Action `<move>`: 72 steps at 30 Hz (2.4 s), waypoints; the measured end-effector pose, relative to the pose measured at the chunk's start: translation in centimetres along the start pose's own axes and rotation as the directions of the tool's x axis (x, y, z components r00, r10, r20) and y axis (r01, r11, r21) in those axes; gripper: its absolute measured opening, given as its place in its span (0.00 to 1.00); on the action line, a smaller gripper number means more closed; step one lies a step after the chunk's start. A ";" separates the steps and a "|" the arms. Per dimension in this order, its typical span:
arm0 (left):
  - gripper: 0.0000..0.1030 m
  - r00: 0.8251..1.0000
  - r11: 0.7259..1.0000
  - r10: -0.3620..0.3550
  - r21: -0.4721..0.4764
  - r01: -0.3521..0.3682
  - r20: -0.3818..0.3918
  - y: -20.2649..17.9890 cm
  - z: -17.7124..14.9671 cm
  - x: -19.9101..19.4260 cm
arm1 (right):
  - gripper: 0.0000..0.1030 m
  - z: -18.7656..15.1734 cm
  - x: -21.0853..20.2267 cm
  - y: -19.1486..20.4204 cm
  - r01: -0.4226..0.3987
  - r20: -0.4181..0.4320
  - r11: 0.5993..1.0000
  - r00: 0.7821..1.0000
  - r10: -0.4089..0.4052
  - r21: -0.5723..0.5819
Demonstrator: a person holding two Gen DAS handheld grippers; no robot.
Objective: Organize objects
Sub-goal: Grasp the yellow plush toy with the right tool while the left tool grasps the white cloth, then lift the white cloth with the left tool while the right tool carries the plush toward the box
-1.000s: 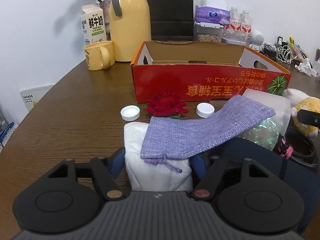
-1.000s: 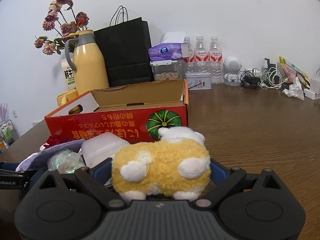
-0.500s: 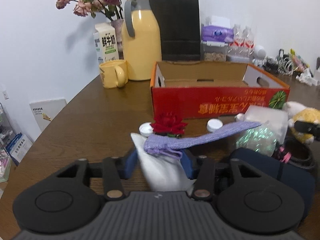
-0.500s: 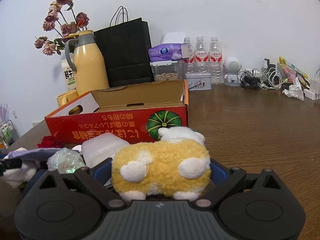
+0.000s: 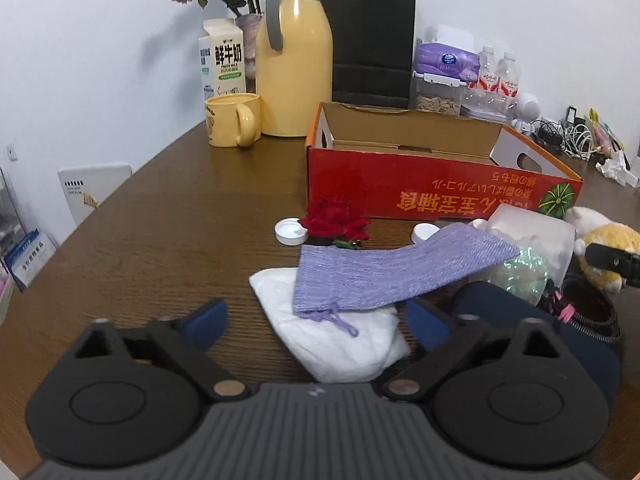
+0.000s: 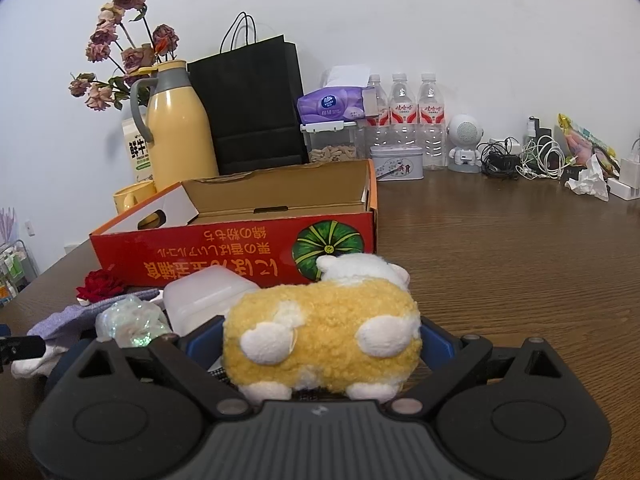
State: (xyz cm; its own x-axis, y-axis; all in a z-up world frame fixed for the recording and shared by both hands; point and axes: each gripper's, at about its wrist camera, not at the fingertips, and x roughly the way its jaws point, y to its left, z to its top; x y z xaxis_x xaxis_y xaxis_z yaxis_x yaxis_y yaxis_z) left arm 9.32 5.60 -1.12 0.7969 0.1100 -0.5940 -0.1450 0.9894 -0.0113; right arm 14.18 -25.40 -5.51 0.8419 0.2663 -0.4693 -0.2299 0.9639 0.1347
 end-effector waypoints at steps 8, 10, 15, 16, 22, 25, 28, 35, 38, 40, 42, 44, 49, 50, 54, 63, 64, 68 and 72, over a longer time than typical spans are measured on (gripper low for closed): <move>1.00 0.994 0.998 0.062 -0.028 -0.064 -0.089 -1.6 0.5 3.0 | 0.94 -0.1 0.0 0.0 -0.011 -0.002 1.000 1.000 0.011 0.001; 0.98 0.993 0.996 0.080 -0.026 -0.083 -0.092 -1.8 0.5 3.5 | 0.94 -0.2 -0.1 0.1 -0.013 -0.002 1.000 1.000 0.013 0.003; 0.71 0.995 0.998 0.059 0.035 -0.056 -0.086 -2.1 0.2 3.1 | 0.94 -0.2 -0.1 0.0 -0.019 0.002 1.000 1.000 0.019 0.007; 0.71 0.995 0.997 0.058 0.052 -0.054 -0.080 -2.1 0.1 2.8 | 0.94 -0.2 -0.1 0.0 -0.020 0.002 1.000 1.000 0.020 0.007; 0.71 1.000 0.998 0.016 0.067 -0.015 -0.006 -1.2 0.1 0.2 | 0.94 -0.2 -0.1 0.0 -0.022 0.004 1.000 1.000 0.022 0.009; 0.71 0.999 0.997 0.005 0.076 -0.009 0.053 -1.1 0.9 -1.5 | 0.94 -0.2 -0.2 0.0 -0.022 0.004 1.000 1.000 0.021 0.009; 0.71 0.995 0.997 -0.006 0.078 -0.002 0.100 -1.1 1.6 -2.8 | 0.94 -0.2 -0.2 -0.1 -0.017 0.007 1.000 1.000 0.017 0.011; 0.71 0.981 0.996 -0.059 0.071 0.047 0.183 -1.6 2.8 -4.9 | 0.94 -0.3 -0.7 0.1 -0.015 0.035 1.000 0.999 0.015 0.001; 0.72 0.972 0.995 -0.079 0.079 0.062 0.223 -2.1 3.5 -5.7 | 0.94 -0.3 -1.4 0.5 -0.026 0.076 0.999 0.997 0.028 -0.030; 0.72 0.966 0.994 -0.091 0.086 0.072 0.244 -2.5 4.1 -5.9 | 0.94 0.0 -1.9 0.9 -0.033 0.097 0.998 0.995 0.037 -0.047; 0.73 0.960 0.992 -0.103 0.092 0.082 0.260 -2.9 4.7 -5.8 | 0.94 0.5 -2.3 1.2 -0.036 0.118 0.997 0.992 0.043 -0.062; 0.73 0.956 0.991 -0.117 0.096 0.094 0.270 -3.5 5.3 -5.5 | 0.94 1.2 -2.6 1.5 -0.038 0.136 0.996 0.989 0.049 -0.080; 0.73 0.948 0.988 -0.134 0.108 0.107 0.287 -4.9 7.4 -4.0 | 0.94 3.6 -2.6 2.8 -0.034 0.192 0.991 0.980 0.059 -0.129; 0.73 0.947 0.988 -0.133 0.110 0.105 0.294 -5.2 7.9 -3.6 | 0.94 4.1 -2.5 3.1 -0.032 0.202 0.990 0.978 0.060 -0.139; 0.73 0.945 0.989 -0.130 0.102 0.104 0.301 -6.2 10.0 -1.6 | 0.94 6.5 -0.8 4.1 -0.016 0.229 0.985 0.972 0.056 -0.172; 0.73 0.952 0.996 -0.090 0.013 0.091 0.294 -6.4 14.9 4.2 | 0.94 11.6 6.1 5.9 -0.004 0.189 0.980 0.981 0.042 -0.198; 0.73 0.953 0.996 -0.087 -0.004 0.092 0.291 -6.4 15.6 5.0 | 0.94 12.1 7.0 6.0 -0.007 0.174 0.981 0.984 0.041 -0.194; 0.73 0.963 0.996 -0.079 -0.021 0.087 0.260 -6.8 17.5 7.8 | 0.94 13.5 10.8 6.1 -0.017 0.108 0.987 0.994 0.034 -0.159; 0.73 0.975 0.998 -0.050 -0.034 0.059 0.214 -7.3 18.0 11.1 | 0.94 13.7 14.2 5.8 0.003 0.044 0.993 0.999 0.002 -0.116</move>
State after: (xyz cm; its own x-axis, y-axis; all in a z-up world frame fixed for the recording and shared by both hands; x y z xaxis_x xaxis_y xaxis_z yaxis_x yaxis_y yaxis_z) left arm 29.80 1.30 6.80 0.9103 0.0779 -0.4065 -0.1176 0.9903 -0.0737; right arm 31.45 -16.11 0.58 0.8622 0.2682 -0.4297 -0.2828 0.9587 0.0308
